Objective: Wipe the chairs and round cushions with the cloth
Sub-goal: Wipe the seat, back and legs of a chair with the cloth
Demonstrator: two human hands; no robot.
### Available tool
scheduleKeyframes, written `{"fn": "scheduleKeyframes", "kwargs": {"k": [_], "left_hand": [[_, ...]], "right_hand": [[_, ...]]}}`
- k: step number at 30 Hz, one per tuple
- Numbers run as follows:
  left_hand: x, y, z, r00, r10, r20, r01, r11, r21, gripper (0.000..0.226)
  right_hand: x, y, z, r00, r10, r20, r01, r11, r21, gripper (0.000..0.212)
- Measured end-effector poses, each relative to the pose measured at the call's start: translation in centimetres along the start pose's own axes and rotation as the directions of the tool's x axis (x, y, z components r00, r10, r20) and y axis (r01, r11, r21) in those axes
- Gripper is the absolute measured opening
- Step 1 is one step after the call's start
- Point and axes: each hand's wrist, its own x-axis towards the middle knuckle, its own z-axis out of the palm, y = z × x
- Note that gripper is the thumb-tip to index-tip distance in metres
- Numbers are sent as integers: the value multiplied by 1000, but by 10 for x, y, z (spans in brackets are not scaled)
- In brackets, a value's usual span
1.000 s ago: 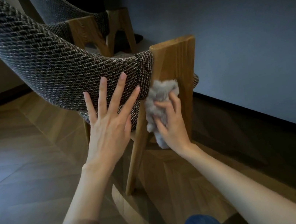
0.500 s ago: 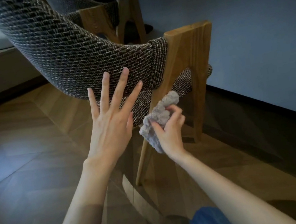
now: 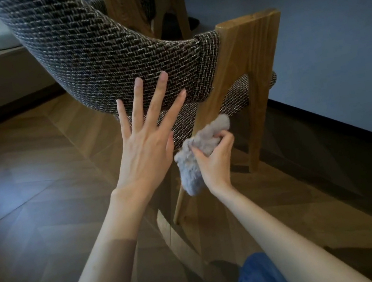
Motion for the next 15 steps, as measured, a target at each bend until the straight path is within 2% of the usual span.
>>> {"fn": "scheduleKeyframes", "kwargs": {"k": [3, 6, 9, 12, 14, 15], "left_hand": [[-2, 1, 1, 1000, -1, 29, 0, 1000, 20, 79], [-9, 0, 5, 997, 15, 77, -18, 999, 42, 81], [-20, -2, 11, 993, 36, 116, -41, 998, 46, 83], [-28, -2, 14, 991, 55, 118, -61, 997, 48, 79], [-29, 0, 14, 992, 60, 111, -64, 997, 34, 74], [-29, 1, 15, 992, 66, 108, -69, 997, 25, 70]], "right_hand": [[20, -22, -2, 980, -123, -157, 137, 987, 79, 51], [15, -10, 1, 985, -136, -103, 144, 987, 77, 50], [-20, 38, 12, 989, 83, 120, -88, 995, 38, 56], [-44, 80, 21, 856, 381, 350, -397, 918, -29, 59], [-50, 90, 23, 812, 444, 380, -451, 889, -75, 63], [-50, 87, 23, 829, 436, 350, -439, 895, -75, 65]]}}
